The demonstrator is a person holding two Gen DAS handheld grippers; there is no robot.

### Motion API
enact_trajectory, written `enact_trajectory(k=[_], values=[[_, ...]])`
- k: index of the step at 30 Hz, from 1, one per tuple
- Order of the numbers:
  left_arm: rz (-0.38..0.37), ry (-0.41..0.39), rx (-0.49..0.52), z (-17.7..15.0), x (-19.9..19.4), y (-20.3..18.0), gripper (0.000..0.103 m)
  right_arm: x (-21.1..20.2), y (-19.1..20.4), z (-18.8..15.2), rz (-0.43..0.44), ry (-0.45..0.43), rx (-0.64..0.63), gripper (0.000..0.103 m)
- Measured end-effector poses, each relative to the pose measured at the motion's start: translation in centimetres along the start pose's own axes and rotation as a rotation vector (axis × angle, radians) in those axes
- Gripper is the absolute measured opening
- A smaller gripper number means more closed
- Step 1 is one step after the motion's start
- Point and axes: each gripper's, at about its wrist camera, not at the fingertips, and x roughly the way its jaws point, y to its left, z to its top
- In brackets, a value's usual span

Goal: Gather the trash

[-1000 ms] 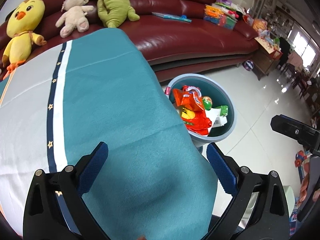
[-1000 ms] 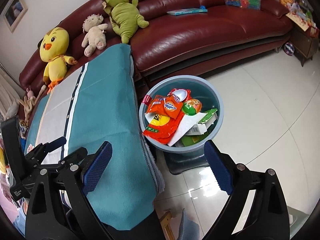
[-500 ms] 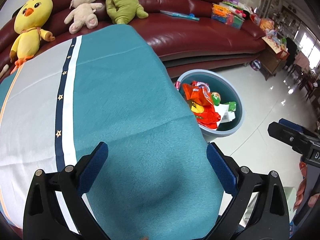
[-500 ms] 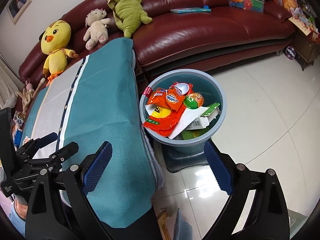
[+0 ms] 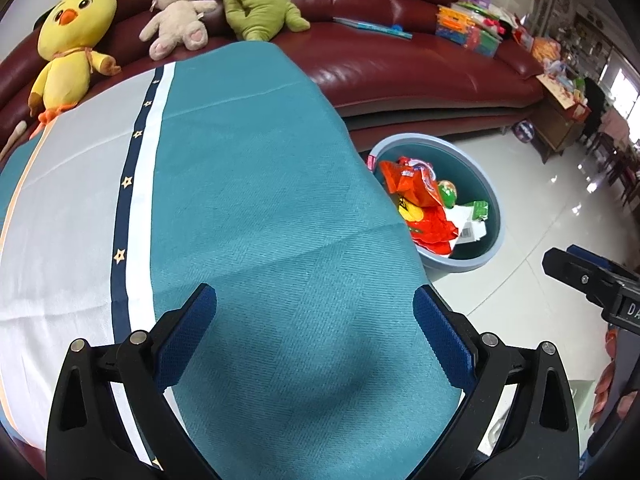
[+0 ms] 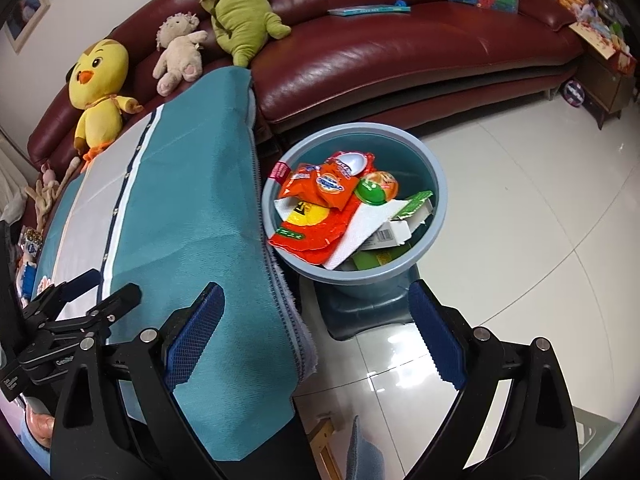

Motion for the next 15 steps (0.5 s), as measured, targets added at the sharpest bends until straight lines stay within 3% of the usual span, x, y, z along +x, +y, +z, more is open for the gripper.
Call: enact_trajectory(k=[15], values=[[0.024,0.005,-0.004,-0.15,0.32,0.27,0.099,0.45,-0.15,-0.16,-0.019,0.01,-0.002,0.089]])
